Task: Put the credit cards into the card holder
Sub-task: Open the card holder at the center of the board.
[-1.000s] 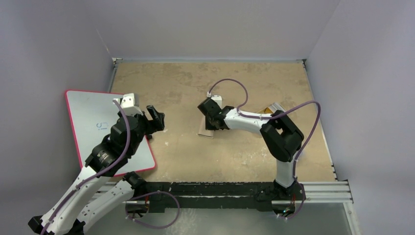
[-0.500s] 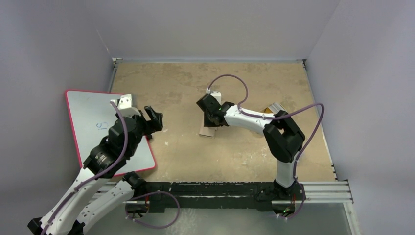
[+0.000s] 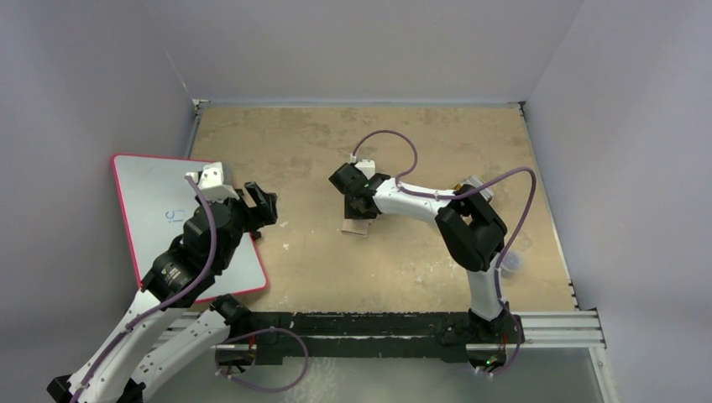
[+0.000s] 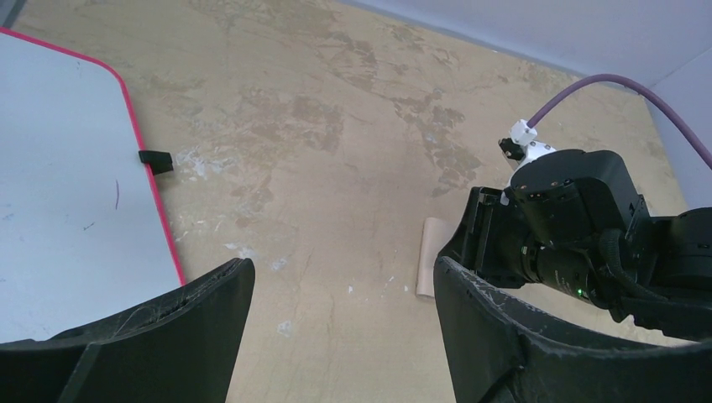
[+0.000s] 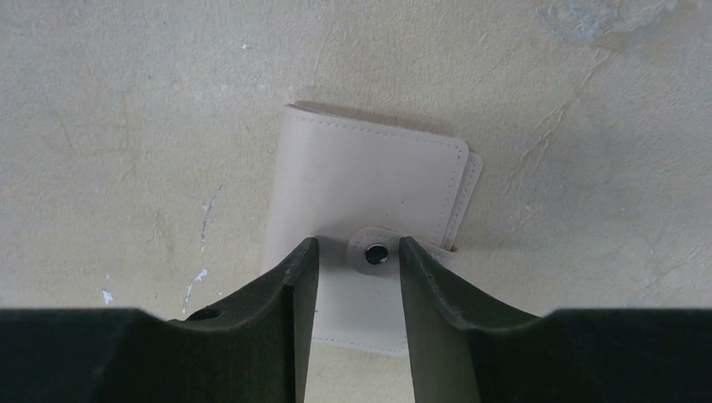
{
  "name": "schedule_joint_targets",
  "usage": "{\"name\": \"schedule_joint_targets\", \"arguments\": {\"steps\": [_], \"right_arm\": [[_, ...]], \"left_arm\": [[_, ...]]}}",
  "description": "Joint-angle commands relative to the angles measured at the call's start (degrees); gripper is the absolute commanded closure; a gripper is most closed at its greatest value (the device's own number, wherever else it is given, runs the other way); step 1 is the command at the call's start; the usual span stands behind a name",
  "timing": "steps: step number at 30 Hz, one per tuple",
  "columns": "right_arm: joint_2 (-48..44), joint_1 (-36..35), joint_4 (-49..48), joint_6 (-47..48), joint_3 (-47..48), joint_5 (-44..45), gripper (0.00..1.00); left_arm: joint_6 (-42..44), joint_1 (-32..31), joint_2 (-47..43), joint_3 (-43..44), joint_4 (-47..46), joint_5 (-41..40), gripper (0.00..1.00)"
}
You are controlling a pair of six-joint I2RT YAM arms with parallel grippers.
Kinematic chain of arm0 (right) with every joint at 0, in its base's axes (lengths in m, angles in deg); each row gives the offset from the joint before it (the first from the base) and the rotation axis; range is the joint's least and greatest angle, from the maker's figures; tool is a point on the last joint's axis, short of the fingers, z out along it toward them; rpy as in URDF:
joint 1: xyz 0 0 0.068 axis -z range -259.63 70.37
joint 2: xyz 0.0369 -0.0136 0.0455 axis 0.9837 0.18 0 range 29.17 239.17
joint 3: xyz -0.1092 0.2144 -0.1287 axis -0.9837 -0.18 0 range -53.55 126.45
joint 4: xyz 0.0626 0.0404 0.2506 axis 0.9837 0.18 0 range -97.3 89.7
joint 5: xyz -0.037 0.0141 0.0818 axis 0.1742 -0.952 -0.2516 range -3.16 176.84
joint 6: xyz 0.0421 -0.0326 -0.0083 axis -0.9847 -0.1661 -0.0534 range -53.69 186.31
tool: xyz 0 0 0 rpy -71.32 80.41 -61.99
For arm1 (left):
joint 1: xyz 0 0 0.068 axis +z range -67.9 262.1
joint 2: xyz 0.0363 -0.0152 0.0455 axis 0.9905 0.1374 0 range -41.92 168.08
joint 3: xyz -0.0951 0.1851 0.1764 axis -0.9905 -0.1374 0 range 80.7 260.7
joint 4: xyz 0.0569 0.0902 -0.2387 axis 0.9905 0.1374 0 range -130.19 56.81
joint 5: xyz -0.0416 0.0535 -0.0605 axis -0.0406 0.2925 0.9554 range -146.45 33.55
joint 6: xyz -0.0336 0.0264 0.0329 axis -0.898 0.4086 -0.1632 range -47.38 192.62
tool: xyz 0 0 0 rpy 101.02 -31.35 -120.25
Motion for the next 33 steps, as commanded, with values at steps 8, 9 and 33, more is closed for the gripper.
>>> {"name": "schedule_joint_targets", "arguments": {"steps": [8,9,33], "right_arm": [[0.8,-0.8,3.5,-2.4,-2.8,2.9,0.91],[0.6,-0.7,3.0,-2.1,-2.9,2.8,0.94],[-27.8,-0.7,-33.5,-2.6,-24.5,-20.4,1.0]], "left_arm": [[0.7,0.1,0.0,0.2,-1.4,-1.6,0.23],[0.7,0.1,0.1,0.2,-1.4,-1.6,0.23],[-10.9,0.1,13.0,0.1,-0.7,8.6,0.33]]}}
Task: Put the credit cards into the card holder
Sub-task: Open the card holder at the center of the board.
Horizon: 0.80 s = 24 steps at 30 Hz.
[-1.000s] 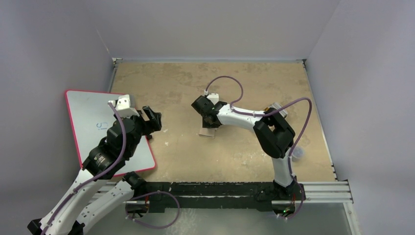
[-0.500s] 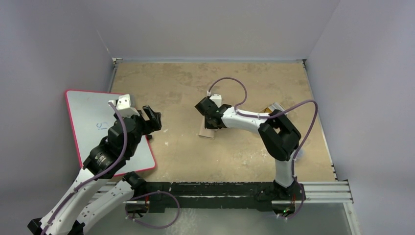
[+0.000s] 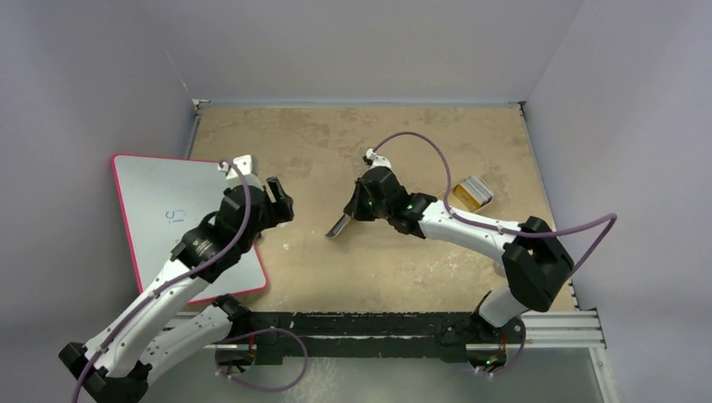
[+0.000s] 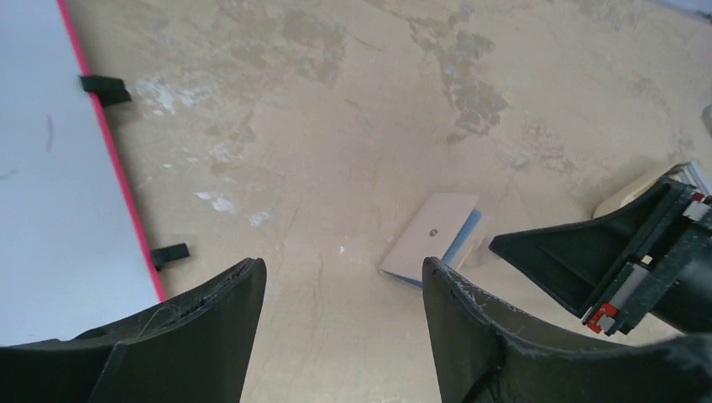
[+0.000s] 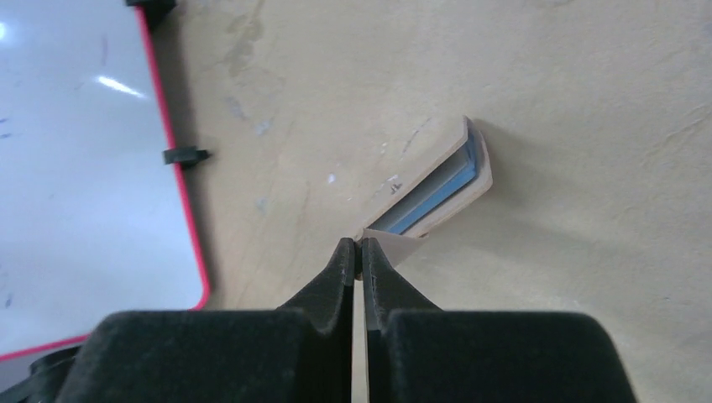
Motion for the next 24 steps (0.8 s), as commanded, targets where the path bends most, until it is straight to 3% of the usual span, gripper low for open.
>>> {"name": "schedule_joint_targets", "arguments": {"steps": [1,5,10,18,21,24], "right_arm": [[-5.1,-0.2,-13.6,-2.7,-5.3,-7.8,1.0],[-5.6,-0.2,-18.1,-3.9,-9.3,-9.2,1.0],[-6.2,0.1,-16.8,-4.6,-11.3,-7.0,1.0],[-10.0,1.0,-23.0,-4.9,-13.8,-13.2,1.0],[-8.5,1.0,-25.6,-6.1,-13.4,-16.7,1.0],[-7.0,1.0,-28.4,-6.5,-13.7,-18.8,1.0]], "left_arm": [[-5.4,0.1,4.3,0.0,-2.1,8.4,0.33],[-7.3,0.1,9.3,-1.4,-4.4,12.8,0.34],[-9.5,0.1,14.8,-4.7,-7.6,16.3,0.37],[-11.5,0.3,18.6,-4.5,-9.8,19.7,0.37],[-12.3,2.5,19.4,-3.6,-7.6,18.7,0.37],[-11.9,7.8,20.3,-4.5,-7.6,23.9,0.39]]}}
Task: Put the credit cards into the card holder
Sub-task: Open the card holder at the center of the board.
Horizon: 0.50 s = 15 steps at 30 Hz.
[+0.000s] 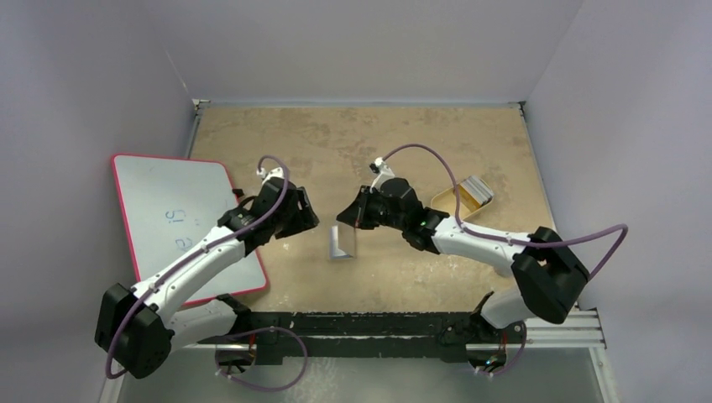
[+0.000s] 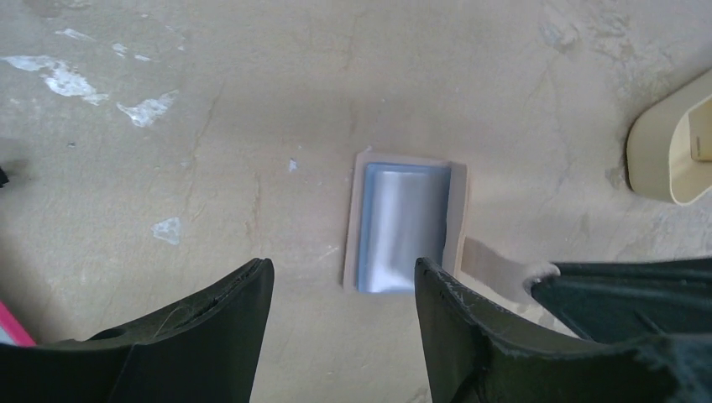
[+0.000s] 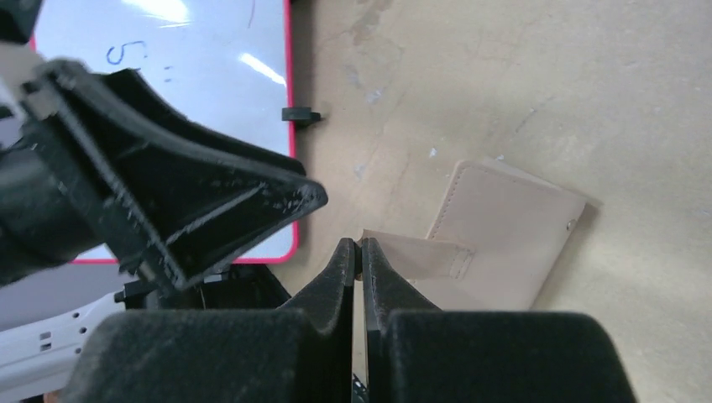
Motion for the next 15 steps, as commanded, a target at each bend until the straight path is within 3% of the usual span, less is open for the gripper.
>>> {"name": "schedule_joint_targets", "arguments": {"steps": [1,7,15], "right_arm": [[1.3,0.1,-7.5,-1.4,1.3,-5.0,1.0],[2.1,1.3,-4.2,-0.5,-0.9,-2.6,1.0],[-4.5,6.5,6.9,2.4,-7.5,5.3,1.0]], "left_arm": [[-0.7,7.1,1.2,0.6,-1.0,5.9,0.39],[1.1,8.4,2.0,0.0,-1.6,8.7,0.39],[2.6,8.3,3.8,-1.1,-5.5,14.4,0.42]]}}
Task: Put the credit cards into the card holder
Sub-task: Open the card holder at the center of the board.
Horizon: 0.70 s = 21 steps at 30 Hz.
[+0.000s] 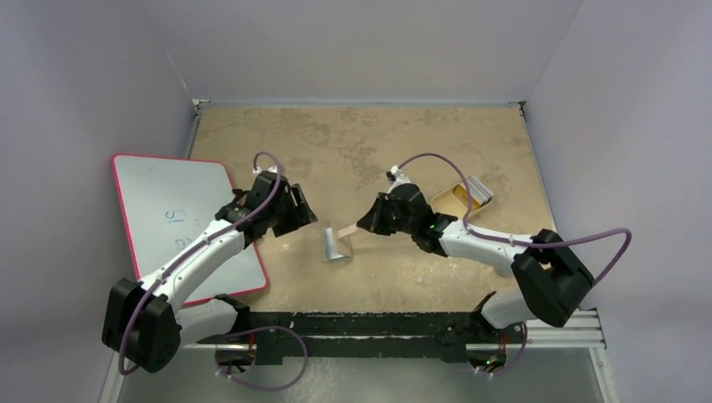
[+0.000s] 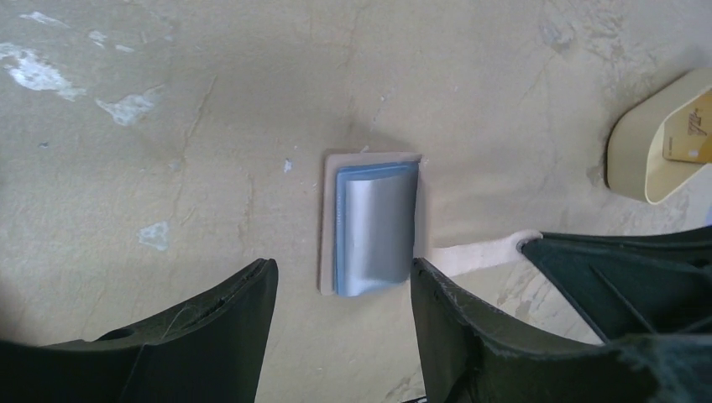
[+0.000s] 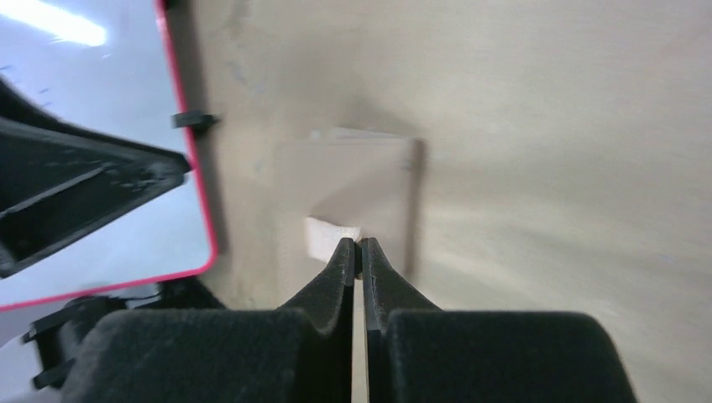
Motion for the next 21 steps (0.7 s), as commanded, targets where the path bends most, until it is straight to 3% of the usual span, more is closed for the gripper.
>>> {"name": "schedule_joint_targets", "arguments": {"steps": [1,8,21], "right_arm": [[-5.2,3.9,5.7,2.6,-3.6,4.0,1.0],[-7.8,6.0,9.4,4.0,-6.1,6.4,1.0],[-6.0,6.8,12.8,2.8,-6.2,8.8,1.0]], "left_arm": [[1.7,0.1,1.8,-1.4,-5.7,5.8,0.43],[-0.1,-0.3,4.6,-4.7,-12.3,10.8,0.43],[1.5,-1.7,12.1,-7.0,-16.8,11.6,0.38]]}}
